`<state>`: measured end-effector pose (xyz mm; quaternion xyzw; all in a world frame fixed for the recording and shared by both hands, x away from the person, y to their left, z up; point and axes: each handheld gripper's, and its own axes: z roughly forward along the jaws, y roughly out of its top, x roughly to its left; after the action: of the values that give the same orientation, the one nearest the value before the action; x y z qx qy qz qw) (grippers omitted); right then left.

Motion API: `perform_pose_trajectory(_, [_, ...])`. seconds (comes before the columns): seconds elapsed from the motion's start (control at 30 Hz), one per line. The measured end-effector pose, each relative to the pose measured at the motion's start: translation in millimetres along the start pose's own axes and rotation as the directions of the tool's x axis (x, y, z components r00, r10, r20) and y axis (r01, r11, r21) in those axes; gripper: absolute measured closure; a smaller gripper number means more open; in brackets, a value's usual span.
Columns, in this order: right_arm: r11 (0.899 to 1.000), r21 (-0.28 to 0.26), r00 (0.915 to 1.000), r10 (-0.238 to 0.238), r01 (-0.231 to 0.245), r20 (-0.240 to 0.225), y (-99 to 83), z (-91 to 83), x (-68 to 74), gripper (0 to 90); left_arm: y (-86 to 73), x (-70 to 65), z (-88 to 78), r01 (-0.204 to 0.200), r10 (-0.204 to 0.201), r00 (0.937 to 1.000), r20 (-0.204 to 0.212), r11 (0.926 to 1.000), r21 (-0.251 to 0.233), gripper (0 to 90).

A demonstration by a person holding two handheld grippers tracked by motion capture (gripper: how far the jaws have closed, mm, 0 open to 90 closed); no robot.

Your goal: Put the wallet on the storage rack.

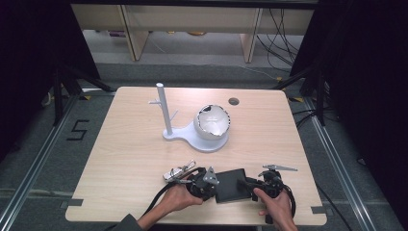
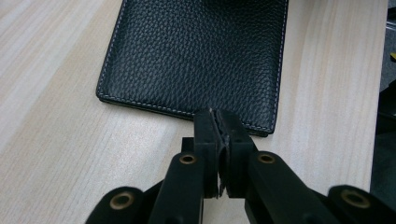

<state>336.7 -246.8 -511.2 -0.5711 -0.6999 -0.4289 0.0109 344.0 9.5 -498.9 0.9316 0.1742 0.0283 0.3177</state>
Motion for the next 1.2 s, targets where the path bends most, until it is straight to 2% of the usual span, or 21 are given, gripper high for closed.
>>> perform_pose_trajectory(0.03, [0.999,0.006,0.9985,0.049,-0.049,-0.025,-0.2,-2.8,2.9,48.6,-0.1,-0.1,0.0,-0.001,0.001,1.0,-0.001,1.0,0.0,86.5])
perform_pose_trajectory(0.1, [0.998,0.013,0.9966,0.07,-0.069,-0.044,0.1,-4.3,2.1,49.6,-0.2,0.0,-0.1,-0.002,0.002,1.0,-0.001,1.0,-0.001,86.5])
perform_pose_trajectory(0.13, [0.999,0.0,0.9982,0.052,-0.052,-0.029,-0.2,-3.0,0.2,50.2,-0.2,0.0,-0.1,-0.002,0.002,1.0,-0.001,1.0,-0.001,86.6])
perform_pose_trajectory(0.2, [0.999,-0.001,0.9986,0.042,-0.042,-0.034,-0.4,-3.1,-2.0,50.4,-0.3,-0.7,-0.4,-0.004,0.004,1.0,-0.006,1.0,0.001,86.6])
perform_pose_trajectory(0.37, [0.999,-0.008,0.997,0.053,-0.053,-0.056,-1.3,-2.5,-5.1,52.2,-0.6,-0.5,-0.5,-0.004,0.004,1.0,-0.005,1.0,0.0,86.6])
perform_pose_trajectory(0.4, [0.998,0.001,0.9968,0.061,-0.061,-0.051,-1.7,-2.3,-5.1,52.2,-0.6,-0.4,-0.2,0.008,-0.008,1.0,-0.001,1.0,-0.003,86.6])
perform_pose_trajectory(0.47, [0.999,0.004,0.9976,0.054,-0.053,-0.045,-2.4,-1.0,-5.6,52.3,-0.5,0.3,-0.5,0.004,-0.004,1.0,0.001,1.0,0.001,86.6])
perform_pose_trajectory(0.6, [0.999,0.019,0.9971,0.047,-0.046,-0.061,-3.5,0.1,-4.0,57.2,-0.6,-1.0,-0.5,0.0,0.0,1.0,-0.005,1.0,0.001,86.5])
perform_pose_trajectory(0.7, [0.999,0.005,0.9971,0.042,-0.042,-0.064,-1.1,-3.0,-3.2,61.9,-0.5,-0.9,-0.5,-0.003,0.003,1.0,-0.005,1.0,0.002,86.4])
perform_pose_trajectory(0.73, [0.999,0.0,0.9955,0.048,-0.048,-0.082,-0.2,-5.3,-1.9,62.7,-0.4,-1.2,-0.6,-0.004,0.004,1.0,-0.007,1.0,0.002,86.4])
perform_pose_trajectory(0.83, [0.999,-0.004,0.9959,0.047,-0.047,-0.078,0.0,-6.2,-1.4,63.8,-0.4,-1.4,-0.6,-0.007,0.007,0.9999,-0.009,1.0,0.003,86.3])
perform_pose_trajectory(0.9, [0.999,-0.005,0.9939,0.053,-0.054,-0.096,0.1,-7.9,-0.7,64.6,-0.5,-1.1,-0.6,-0.008,0.008,0.9999,-0.008,1.0,0.002,86.2])
perform_pose_trajectory(1.03, [0.999,-0.016,0.9939,0.042,-0.044,-0.102,0.1,-8.3,-1.5,65.7,-0.4,-1.1,-0.8,-0.016,0.016,0.9998,-0.012,0.9999,0.006,86.1])
perform_pose_trajectory(1.2, [0.998,-0.02,0.9919,0.052,-0.055,-0.116,0.6,-8.1,1.6,67.3,-0.2,-1.8,-0.8,-0.016,0.016,0.9998,-0.014,0.9998,0.007,85.9])
